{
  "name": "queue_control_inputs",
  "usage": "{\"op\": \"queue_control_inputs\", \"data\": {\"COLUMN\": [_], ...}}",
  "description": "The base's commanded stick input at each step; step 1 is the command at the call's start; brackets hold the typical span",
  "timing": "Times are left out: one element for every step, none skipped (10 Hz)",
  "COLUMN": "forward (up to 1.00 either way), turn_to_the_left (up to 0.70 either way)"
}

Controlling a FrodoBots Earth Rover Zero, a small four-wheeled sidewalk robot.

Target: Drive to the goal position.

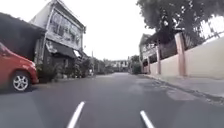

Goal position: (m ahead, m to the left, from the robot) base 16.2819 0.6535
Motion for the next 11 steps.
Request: {"op": "queue_control_inputs", "data": {"forward": [0.70, 0.70, 0.70, 0.70, 0.70, 0.70, 0.70, 0.70, 0.70, 0.70, 0.70], "turn_to_the_left": [-0.35, -0.35, -0.35, -0.35, -0.35, -0.35, -0.35, -0.35, -0.35, -0.18, 0.00]}}
